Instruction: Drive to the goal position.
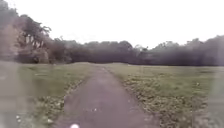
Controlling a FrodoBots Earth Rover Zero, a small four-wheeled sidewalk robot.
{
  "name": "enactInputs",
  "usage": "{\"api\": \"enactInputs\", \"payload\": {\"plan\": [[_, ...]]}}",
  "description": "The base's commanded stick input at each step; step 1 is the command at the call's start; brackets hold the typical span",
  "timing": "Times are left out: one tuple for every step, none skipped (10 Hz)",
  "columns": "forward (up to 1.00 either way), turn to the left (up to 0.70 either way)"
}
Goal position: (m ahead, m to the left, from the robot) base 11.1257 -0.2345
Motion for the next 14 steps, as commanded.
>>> {"api": "enactInputs", "payload": {"plan": [[1.00,0.16],[1.00,0.37],[1.00,0.35],[1.00,0.23],[1.00,0.02],[1.00,0.02],[1.00,0.08],[1.00,0.24],[1.00,0.34],[1.00,0.40],[1.00,0.38],[1.00,0.32],[1.00,0.23],[1.00,0.14]]}}
